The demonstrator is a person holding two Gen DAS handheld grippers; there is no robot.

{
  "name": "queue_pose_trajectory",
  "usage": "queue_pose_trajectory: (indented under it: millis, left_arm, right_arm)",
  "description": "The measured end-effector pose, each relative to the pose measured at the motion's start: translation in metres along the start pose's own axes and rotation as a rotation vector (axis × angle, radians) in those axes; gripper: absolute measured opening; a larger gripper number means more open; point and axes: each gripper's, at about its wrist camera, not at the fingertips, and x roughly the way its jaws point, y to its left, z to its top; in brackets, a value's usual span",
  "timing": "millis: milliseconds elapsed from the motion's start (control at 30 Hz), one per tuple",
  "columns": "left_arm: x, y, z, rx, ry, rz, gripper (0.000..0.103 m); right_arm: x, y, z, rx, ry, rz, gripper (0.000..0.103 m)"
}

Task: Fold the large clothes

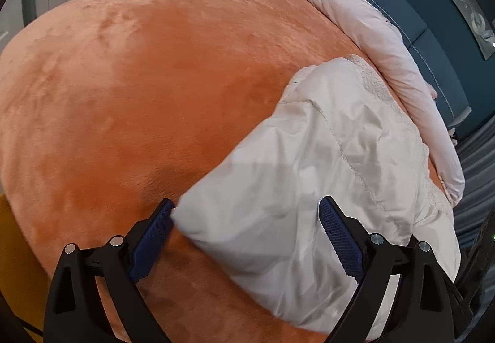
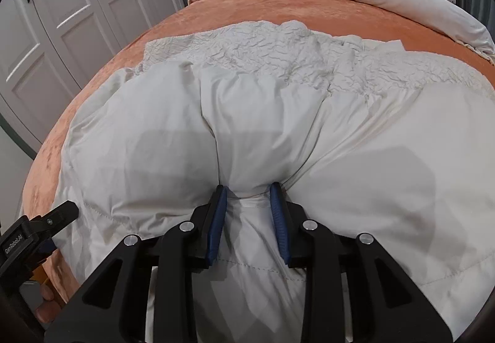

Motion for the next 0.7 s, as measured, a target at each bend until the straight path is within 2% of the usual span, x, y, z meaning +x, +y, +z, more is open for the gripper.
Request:
queue_pose_trajectory:
  millis: [100, 133, 167, 200, 267, 300, 367, 433, 500, 533, 567, 633, 700]
  left_arm:
    - [0.007, -0.008, 0.003, 0.013, 0.001, 0.002, 0.094]
    - [0.007, -0.011, 0.004, 0.019, 0.006, -0.006, 0.090]
    - [0.007, -0.017, 0.005, 0.028, 0.020, -0.026, 0.078]
    - [0.006, -0.020, 0.006, 0.035, 0.027, -0.036, 0.072]
    - [-0.002, -0.033, 0.006, 0.062, 0.024, -0.044, 0.051]
    - [-0.005, -0.037, 0.005, 0.078, 0.017, -0.033, 0.046]
    - [-0.016, -0.049, 0.004, 0.124, 0.001, -0.011, 0.017]
    - [-0.025, -0.057, 0.004, 0.150, -0.003, -0.011, 0.006]
    - [-0.037, -0.063, 0.004, 0.174, -0.020, -0.004, 0.004]
    - [-0.041, -0.065, 0.005, 0.181, -0.023, -0.003, 0.003]
    - [-0.044, -0.066, 0.005, 0.186, -0.024, 0.000, 0.003]
    - [-0.049, -0.068, 0.005, 0.195, -0.029, 0.006, 0.002]
    - [-0.052, -0.068, 0.003, 0.200, -0.031, 0.017, 0.002]
  right_arm:
    - [-0.005, -0.004, 0.002, -0.001, 0.001, 0.024, 0.028]
    - [-0.010, -0.007, 0.002, 0.015, -0.003, 0.035, 0.028]
    - [-0.022, -0.012, 0.003, 0.042, -0.018, 0.054, 0.028]
    - [-0.032, -0.015, 0.002, 0.061, -0.038, 0.065, 0.028]
    - [-0.056, -0.023, -0.005, 0.090, -0.084, 0.060, 0.029]
    - [-0.063, -0.025, -0.007, 0.096, -0.096, 0.055, 0.029]
    - [-0.083, -0.037, -0.016, 0.111, -0.123, 0.032, 0.029]
    - [-0.100, -0.049, -0.023, 0.115, -0.149, -0.002, 0.029]
    - [-0.120, -0.071, -0.030, 0.135, -0.192, -0.072, 0.029]
    - [-0.129, -0.085, -0.034, 0.158, -0.211, -0.106, 0.034]
    - [-0.138, -0.101, -0.037, 0.189, -0.229, -0.144, 0.043]
    - [-0.163, -0.147, -0.050, 0.295, -0.278, -0.244, 0.051]
    - [-0.179, -0.186, -0.064, 0.387, -0.291, -0.325, 0.055]
